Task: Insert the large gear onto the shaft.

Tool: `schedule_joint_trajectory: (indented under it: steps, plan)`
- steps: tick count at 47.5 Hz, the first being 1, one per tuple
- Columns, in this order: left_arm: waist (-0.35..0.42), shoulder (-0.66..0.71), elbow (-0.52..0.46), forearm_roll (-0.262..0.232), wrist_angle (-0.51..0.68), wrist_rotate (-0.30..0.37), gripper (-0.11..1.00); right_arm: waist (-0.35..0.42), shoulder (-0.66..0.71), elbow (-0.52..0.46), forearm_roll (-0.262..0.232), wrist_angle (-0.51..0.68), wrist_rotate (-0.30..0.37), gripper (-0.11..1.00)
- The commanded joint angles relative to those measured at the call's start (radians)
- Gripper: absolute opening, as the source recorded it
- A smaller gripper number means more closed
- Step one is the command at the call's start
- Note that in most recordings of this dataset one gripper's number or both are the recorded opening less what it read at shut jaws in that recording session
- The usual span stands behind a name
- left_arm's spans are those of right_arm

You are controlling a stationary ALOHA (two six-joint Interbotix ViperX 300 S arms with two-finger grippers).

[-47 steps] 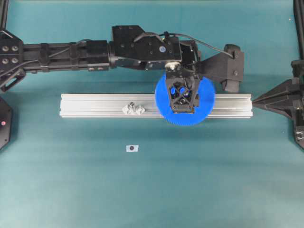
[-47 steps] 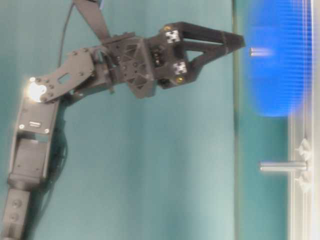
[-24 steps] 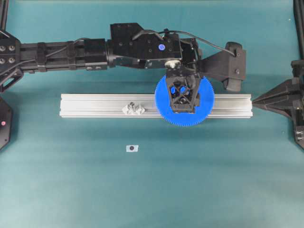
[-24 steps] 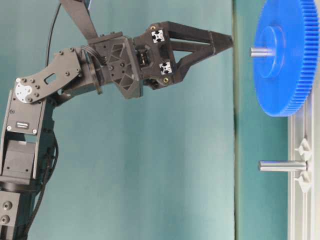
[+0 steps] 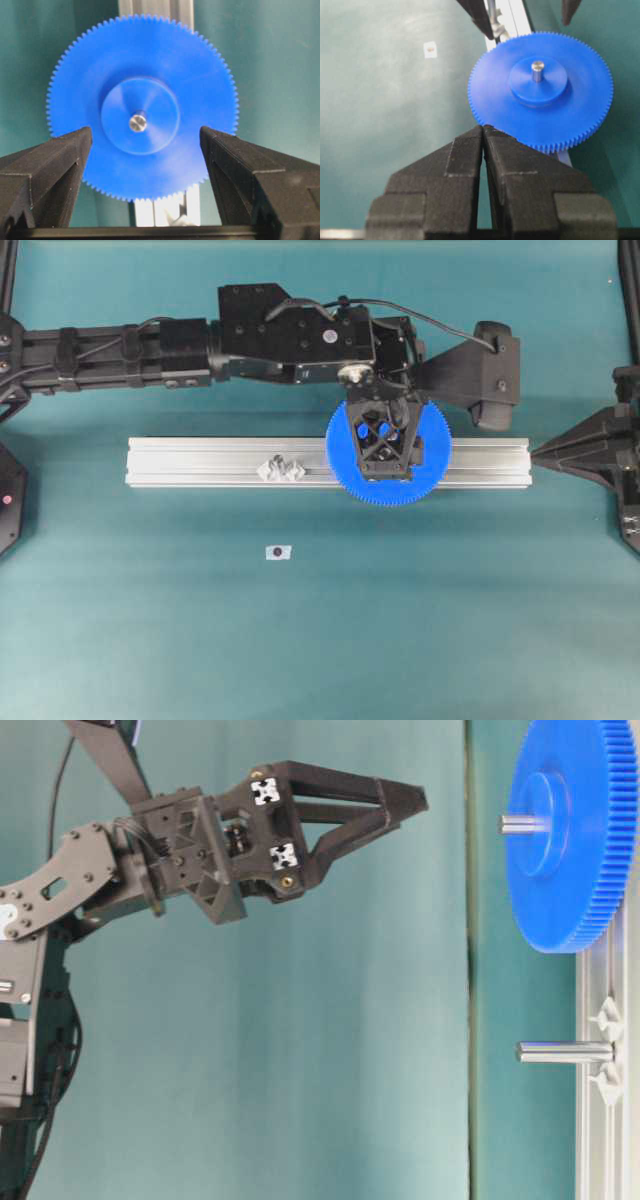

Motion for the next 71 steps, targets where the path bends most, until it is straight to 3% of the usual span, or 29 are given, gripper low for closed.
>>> schedule_joint_trajectory:
  steps: [1, 18, 71]
  plan:
    - [-0.009, -0.064, -0.023, 0.002, -0.003, 0.0, 0.83, -0.002, 0.006, -0.026, -0.002, -0.008, 0.009, 0.12]
    - [-0.014, -0.107, -0.009, 0.002, 0.064, -0.003, 0.83, -0.003, 0.006, -0.026, -0.002, -0.008, 0.017, 0.12]
    - [-0.02, -0.13, -0.012, 0.002, 0.041, -0.006, 0.83, -0.003, 0.006, -0.023, -0.002, -0.012, 0.025, 0.12]
